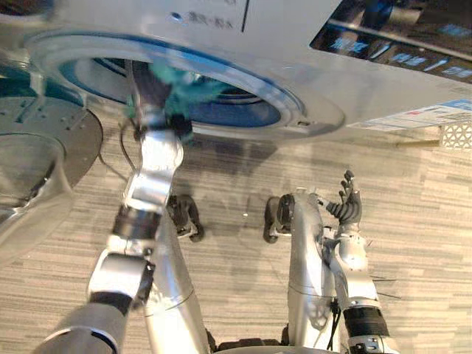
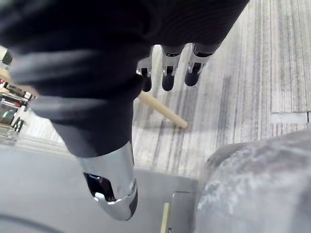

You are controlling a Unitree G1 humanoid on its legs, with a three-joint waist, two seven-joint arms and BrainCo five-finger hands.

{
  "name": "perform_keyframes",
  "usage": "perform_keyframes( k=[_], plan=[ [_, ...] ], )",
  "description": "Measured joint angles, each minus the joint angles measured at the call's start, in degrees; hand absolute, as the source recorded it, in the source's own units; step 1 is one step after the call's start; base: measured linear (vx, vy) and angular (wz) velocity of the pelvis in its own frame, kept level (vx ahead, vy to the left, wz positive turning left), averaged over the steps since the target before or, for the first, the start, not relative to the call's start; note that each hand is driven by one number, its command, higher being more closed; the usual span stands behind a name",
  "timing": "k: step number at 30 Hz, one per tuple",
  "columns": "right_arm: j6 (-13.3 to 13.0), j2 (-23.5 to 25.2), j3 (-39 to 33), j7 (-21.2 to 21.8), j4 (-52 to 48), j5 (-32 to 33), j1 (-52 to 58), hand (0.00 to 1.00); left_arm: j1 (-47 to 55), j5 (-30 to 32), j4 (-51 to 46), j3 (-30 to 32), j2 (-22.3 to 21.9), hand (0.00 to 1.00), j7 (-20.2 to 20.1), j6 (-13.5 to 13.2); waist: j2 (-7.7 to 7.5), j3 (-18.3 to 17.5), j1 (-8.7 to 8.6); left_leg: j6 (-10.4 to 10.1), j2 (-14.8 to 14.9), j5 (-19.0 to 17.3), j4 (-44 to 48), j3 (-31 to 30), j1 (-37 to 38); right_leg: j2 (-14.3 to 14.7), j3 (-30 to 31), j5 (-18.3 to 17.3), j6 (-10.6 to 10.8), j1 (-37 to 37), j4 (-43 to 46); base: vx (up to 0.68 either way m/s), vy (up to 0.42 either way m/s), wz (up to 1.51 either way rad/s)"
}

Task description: Pick up the laundry basket with both hands and put the clothes into the washing machine.

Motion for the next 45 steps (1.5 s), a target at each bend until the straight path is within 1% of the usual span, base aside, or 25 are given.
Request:
perform_keyframes(
  k=[3, 5, 6, 7, 9, 10, 12, 15, 17, 19, 20, 21, 22, 24, 25, 26, 27, 30, 33, 36, 38, 39, 41, 42, 45],
  plan=[
    [-1.3, 0.0, 0.3, 0.4, -0.2, 0.1, -0.3, 0.00, -8.5, 4.7, 3.9, -4.3, 0.7, 1.00, 0.8, 1.1, -0.38, 0.2, -0.41, 0.0, 0.3, 0.0, 0.5, -0.1, -0.7, 0.1, -0.1, 0.0, 0.0, -0.5, 0.1, 0.04, -0.024, -0.07],
    [-2.4, 0.2, 0.9, 0.5, -0.8, 0.4, -0.3, 0.00, -15.7, 7.2, 5.0, -7.8, 2.5, 1.00, 2.0, 1.8, -1.08, 0.6, -1.07, 0.0, 0.8, 0.0, 0.3, -0.1, -2.0, 0.4, -0.2, 0.6, 0.0, -1.8, -0.2, 0.00, -0.022, -0.10],
    [-2.8, 0.2, 0.9, 0.6, -1.0, 0.6, -0.3, 0.00, -17.4, 8.0, 5.3, -8.7, 3.0, 1.00, 2.4, 2.0, -1.34, 0.7, -1.32, 0.0, 0.9, 0.0, 0.3, 0.0, -2.4, 0.4, -0.2, 0.8, 0.0, -2.2, -0.3, -0.02, -0.019, -0.14],
    [-3.7, 0.1, 0.9, 1.0, -1.4, 0.9, -0.7, 0.00, -21.3, 9.7, 5.9, -10.9, 4.7, 1.00, 2.9, 2.2, -1.96, 1.1, -1.66, 0.1, 1.4, 0.0, 0.3, 0.1, -3.7, 0.7, -0.2, 1.5, 0.1, -3.6, -0.7, -0.02, -0.012, -0.13],
    [-4.1, -0.1, 0.8, 1.4, -2.1, 1.2, -0.8, 0.00, -23.3, 11.2, 7.1, -12.3, 5.2, 1.00, 3.4, 2.5, -2.26, 1.3, -1.69, 0.2, 1.8, 0.2, 0.2, 0.3, -4.5, 0.9, -0.2, 2.0, 0.4, -4.3, -1.0, -0.01, -0.011, -0.12],
    [-5.0, -0.1, 0.9, 1.7, -2.7, 1.5, -0.9, 0.00, -24.8, 12.0, 8.3, -13.7, 5.8, 0.00, 3.5, 3.0, -2.57, 1.7, -1.75, 0.6, 1.8, 0.4, 0.1, 0.7, -4.9, 1.0, -0.2, 2.4, 0.4, -5.1, -1.2, -0.01, -0.006, -0.09],
    [-5.7, -1.0, 1.1, 1.8, -3.2, 1.7, -1.0, 0.00, -25.3, 13.3, 10.1, -14.2, 6.3, 0.00, 3.5, 3.2, -2.34, 2.0, -1.81, 0.5, 1.8, 0.4, -0.2, 0.8, -5.9, 0.9, -0.3, 3.2, 0.3, -5.8, -2.1, -0.01, 0.004, -0.08],
    [-6.9, -1.7, 1.0, 1.7, -3.9, 2.8, -1.2, 0.00, -25.3, 13.6, 14.3, -14.3, 6.9, 0.00, 3.3, 3.7, -1.90, 3.6, -1.99, 0.4, 1.8, 0.5, -1.0, 1.8, -6.3, 0.0, -0.1, 4.3, 0.9, -6.0, -3.4, 0.00, 0.010, 0.03],
    [-7.7, -2.2, 1.0, 1.6, -4.6, 2.8, -1.3, 0.00, -25.3, 13.5, 17.9, -13.6, 6.8, 0.00, 2.2, 4.3, -1.87, 4.4, -2.01, 0.5, 1.8, 0.5, -1.2, 2.1, -6.7, -0.1, 0.0, 4.8, 1.1, -6.2, -3.9, 0.01, 0.016, 0.06],
    [-7.8, -2.2, 0.6, 1.6, -5.4, 2.8, -1.4, 0.00, -25.2, 13.3, 21.0, -10.9, 5.0, 0.00, 0.9, 4.5, -1.94, 4.7, -1.95, 0.9, 1.8, 1.4, -1.2, 2.5, -7.3, -0.1, 0.3, 5.2, 1.4, -6.8, -3.7, 0.01, 0.003, 0.06],
    [-7.8, -2.1, 0.4, 1.6, -5.8, 2.8, -1.6, 0.00, -24.8, 12.1, 23.0, -6.7, 3.2, 0.00, -0.3, 4.5, -2.01, 4.9, -1.94, 1.4, 1.8, 2.1, -1.2, 2.9, -7.5, -0.1, 0.7, 5.3, 1.7, -7.2, -3.4, 0.01, -0.005, 0.04],
    [-7.8, -2.1, 0.2, 1.6, -6.1, 2.8, -2.1, 0.00, -24.7, 8.5, 24.6, -2.7, 1.5, 0.00, -1.2, 4.4, -2.21, 5.4, -1.94, 1.4, 1.7, 2.1, -1.1, 3.2, -7.5, -0.1, 1.1, 5.4, 1.8, -7.5, -3.3, 0.00, 0.000, 0.00],
    [-7.7, -2.0, 0.0, 1.6, -6.2, 2.9, -2.4, 0.00, -24.6, 5.5, 25.3, -1.0, 0.9, 0.00, -1.7, 4.2, -2.21, 5.4, -1.92, 1.4, 1.7, 2.2, -1.0, 3.2, -7.7, -0.1, 1.2, 5.5, 1.9, -7.6, -3.1, 0.00, 0.000, 0.00],
    [-6.8, -1.9, -0.7, 1.6, -6.8, 3.2, -2.7, 0.00, -22.8, -8.8, 25.9, 3.9, -1.1, 0.00, -4.0, 1.9, -2.17, 5.5, -1.79, 1.9, 1.5, 2.5, -0.2, 3.0, -8.3, -0.2, 1.3, 5.5, 2.0, -8.2, -2.0, 0.02, -0.008, 0.07],
    [-6.4, -1.8, -0.8, 1.6, -6.9, 3.3, -2.7, 0.00, -22.2, -11.4, 26.0, 4.6, -1.1, 0.00, -4.7, 1.4, -2.17, 5.5, -1.74, 2.1, 1.5, 2.6, -0.1, 3.0, -8.3, -0.3, 1.3, 5.5, 2.0, -8.2, -1.7, 0.03, -0.023, 0.11],
    [-5.7, -1.5, -1.5, 1.7, -7.2, 3.3, -2.7, 0.00, -21.2, -16.5, 26.1, 5.4, -1.2, 0.00, -6.4, 0.5, -2.17, 5.5, -1.75, 2.1, 1.3, 2.6, 0.2, 2.9, -8.5, -0.7, 1.3, 5.3, 1.9, -8.3, -1.2, 0.03, -0.025, 0.13],
    [-5.4, -1.5, -1.9, 1.7, -7.3, 3.4, -2.7, 0.00, -20.4, -20.0, 26.1, 6.1, -1.3, 0.00, -8.0, -0.1, -2.17, 5.5, -1.71, 2.1, 1.0, 2.6, 0.4, 2.8, -8.5, -1.0, 1.3, 5.1, 1.7, -8.4, -0.6, 0.03, -0.027, 0.15],
    [-5.0, -1.5, -2.0, 1.7, -7.4, 3.4, -2.8, 0.00, -20.0, -22.4, 26.0, 7.0, -1.3, 0.00, -9.9, -1.7, -2.17, 5.5, -1.63, 2.0, 0.6, 2.7, 0.8, 2.4, -8.8, -1.1, 1.1, 4.5, 1.5, -8.5, 0.2, 0.03, -0.028, 0.11],
    [-4.5, -1.8, -2.6, 1.8, -7.4, 3.3, -2.8, 0.00, -20.0, -21.7, 26.0, 7.1, -1.2, 0.00, -11.6, -1.8, -2.17, 5.5, -1.25, 1.8, 0.6, 2.9, 0.9, 2.0, -8.9, -1.2, 0.7, 4.3, 1.1, -8.5, 0.6, 0.02, -0.020, 0.03],
    [-4.1, -2.0, -3.0, 1.8, -7.3, 3.3, -2.9, 0.00, -20.0, -16.3, 25.8, 7.0, -0.5, 0.00, -11.2, -1.6, -2.16, 5.5, -1.35, 1.4, 0.4, 3.2, 0.9, 1.4, -9.3, -2.0, -0.1, 4.0, 0.5, -8.5, 1.0, 0.03, -0.030, 0.07],
    [-4.4, -2.3, -3.0, 1.7, -7.1, 3.2, -2.9, 0.00, -19.5, -8.7, 24.1, 6.6, -0.1, 0.00, -8.8, -0.1, -2.17, 5.5, -1.25, 1.2, 0.4, 3.3, 0.8, 1.1, -9.4, -2.1, -0.2, 3.6, 0.2, -8.6, 1.3, 0.03, -0.051, 0.08],
    [-4.5, -2.4, -3.0, 1.7, -7.0, 3.2, -2.9, 0.00, -19.2, -7.2, 23.2, 6.6, 0.1, 0.00, -8.1, 0.2, -2.17, 5.5, -1.17, 1.1, 0.4, 3.4, 0.8, 1.1, -9.4, -2.1, -0.3, 3.6, 0.2, -8.6, 1.4, 0.02, -0.043, 0.06],
    [-5.3, -2.5, -3.0, 1.6, -6.6, 3.1, -2.9, 0.00, -17.7, -0.9, 19.9, 6.6, 0.6, 0.00, -4.6, 2.2, -2.16, 5.5, -0.67, 0.6, 0.1, 3.7, 0.4, 0.8, -9.4, -2.1, -0.4, 3.4, 0.1, -8.6, 1.4, 0.02, -0.038, 0.07],
    [-5.5, -2.5, -3.0, 1.6, -6.5, 3.0, -2.9, 0.00, -17.4, 0.3, 19.3, 6.6, 0.7, 0.00, -3.7, 2.7, -2.16, 5.5, -0.62, 0.5, 0.0, 3.8, 0.3, 0.8, -9.4, -2.1, -0.5, 3.4, 0.0, -8.6, 1.4, 0.02, -0.032, 0.06],
    [-6.5, -2.9, -2.9, 1.6, -6.1, 2.6, -2.9, 0.00, -15.4, 7.0, 14.6, 6.6, 1.0, 0.00, 0.5, 6.6, -2.16, 5.5, -0.38, 0.3, -0.2, 4.2, -0.1, 0.6, -9.4, -2.1, -0.7, 3.4, -0.1, -8.6, 1.3, 0.02, -0.028, 0.04]
  ],
)
